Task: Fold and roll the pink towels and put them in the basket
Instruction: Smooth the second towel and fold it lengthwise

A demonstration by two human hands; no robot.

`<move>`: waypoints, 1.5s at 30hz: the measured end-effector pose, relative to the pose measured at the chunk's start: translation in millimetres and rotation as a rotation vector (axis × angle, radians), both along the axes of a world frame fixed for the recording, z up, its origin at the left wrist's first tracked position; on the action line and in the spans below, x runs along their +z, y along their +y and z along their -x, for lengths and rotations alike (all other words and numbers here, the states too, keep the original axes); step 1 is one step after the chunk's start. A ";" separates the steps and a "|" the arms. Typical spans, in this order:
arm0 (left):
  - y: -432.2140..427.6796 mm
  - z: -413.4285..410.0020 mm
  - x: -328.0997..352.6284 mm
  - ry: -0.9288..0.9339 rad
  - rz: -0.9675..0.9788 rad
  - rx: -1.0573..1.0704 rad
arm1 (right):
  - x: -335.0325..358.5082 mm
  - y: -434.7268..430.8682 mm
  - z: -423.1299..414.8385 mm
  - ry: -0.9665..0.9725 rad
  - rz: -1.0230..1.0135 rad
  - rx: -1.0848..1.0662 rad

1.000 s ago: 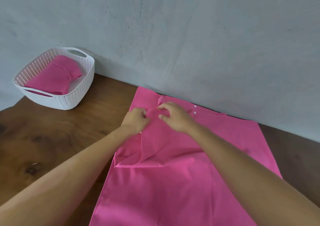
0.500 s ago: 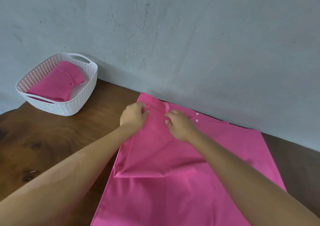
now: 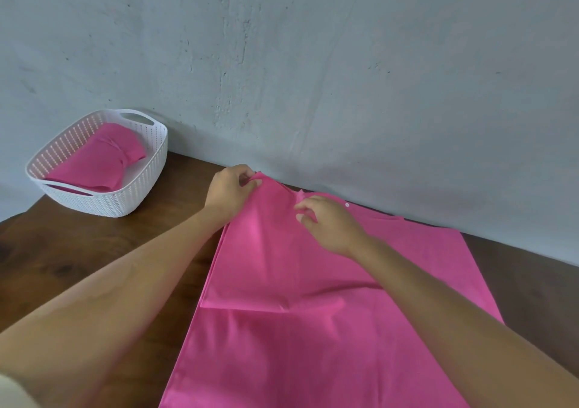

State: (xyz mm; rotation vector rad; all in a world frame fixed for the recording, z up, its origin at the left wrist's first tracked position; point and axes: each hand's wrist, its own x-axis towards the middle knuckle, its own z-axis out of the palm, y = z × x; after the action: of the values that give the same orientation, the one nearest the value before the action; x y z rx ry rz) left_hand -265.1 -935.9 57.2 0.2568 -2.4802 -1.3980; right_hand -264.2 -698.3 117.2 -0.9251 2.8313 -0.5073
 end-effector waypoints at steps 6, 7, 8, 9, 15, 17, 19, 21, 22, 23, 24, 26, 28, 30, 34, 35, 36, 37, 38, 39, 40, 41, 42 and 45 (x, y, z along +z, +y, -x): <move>12.4 -30.2 3.2 0.030 -0.007 -0.028 | 19.7 -1.4 7.7 -0.176 0.361 -0.221; 14.1 -36.3 0.9 0.022 -0.002 -0.035 | 22.1 -2.1 11.1 -0.206 0.423 -0.255; 15.7 -41.9 -1.7 0.014 0.003 -0.040 | 24.5 -3.1 14.4 -0.238 0.482 -0.283; 17.6 -47.4 -4.3 0.011 0.006 -0.042 | 27.9 -5.1 15.9 -0.272 0.539 -0.303; 29.8 -66.0 -20.3 -0.007 -0.019 0.020 | 38.9 -5.3 10.7 -0.298 0.600 -0.332; 32.5 -66.3 -25.4 -0.023 -0.019 0.039 | 31.6 3.9 10.7 -0.277 0.542 -0.353; 34.5 -65.7 -30.0 -0.039 -0.036 0.071 | 19.3 17.9 13.2 -0.229 0.477 -0.370; 36.0 -65.4 -34.7 -0.042 -0.049 0.101 | 4.6 38.7 18.2 -0.203 0.413 -0.383; 36.5 -65.7 -37.3 -0.041 -0.045 0.109 | -2.7 50.8 20.5 -0.194 0.363 -0.384; 36.5 -66.0 -39.6 -0.038 -0.036 0.116 | -10.5 64.3 24.1 -0.181 0.297 -0.386; 36.7 -66.6 -41.6 -0.033 -0.024 0.123 | -18.3 78.8 28.2 -0.171 0.220 -0.394; 37.4 -68.0 -44.1 -0.015 0.010 0.142 | -30.3 108.2 37.6 -0.149 0.063 -0.423; 39.4 -69.1 -44.1 0.002 0.041 0.154 | -39.0 136.9 47.8 -0.121 -0.086 -0.452; 41.6 -69.6 -42.9 0.007 0.055 0.165 | -46.1 160.0 59.0 -0.090 -0.192 -0.477; 43.1 -70.7 -41.5 0.008 0.042 0.180 | -57.9 181.7 79.2 -0.057 -0.241 -0.506; 43.6 -70.8 -40.9 0.012 0.039 0.182 | -60.1 184.5 84.0 -0.048 -0.271 -0.505; 44.2 -71.1 -40.3 0.014 0.036 0.182 | -62.3 187.2 88.6 -0.039 -0.310 -0.502; 44.7 -71.6 -39.9 0.017 0.036 0.181 | -64.2 189.3 92.8 -0.028 -0.345 -0.498; 45.1 -71.8 -39.9 0.021 0.040 0.181 | -65.9 190.9 96.6 -0.015 -0.371 -0.497; 45.3 -71.8 -40.4 0.023 0.044 0.183 | -67.4 191.9 99.6 0.002 -0.392 -0.495; 45.3 -71.7 -41.2 0.022 0.047 0.183 | -68.6 192.9 101.7 0.028 -0.413 -0.496; 45.1 -71.6 -41.8 0.020 0.050 0.183 | -69.4 193.7 103.1 0.058 -0.437 -0.499; 44.9 -71.5 -42.3 0.019 0.055 0.181 | -69.7 194.5 103.3 0.088 -0.465 -0.501; 44.1 -70.8 -43.4 0.024 0.073 0.181 | -68.5 198.7 96.3 0.176 -0.533 -0.472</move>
State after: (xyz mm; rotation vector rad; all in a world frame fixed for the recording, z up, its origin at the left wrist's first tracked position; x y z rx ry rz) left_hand -194.3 -891.7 13.8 0.4347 -2.4146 -1.2281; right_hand -360.5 -499.6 48.7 -0.2123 3.0860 0.3107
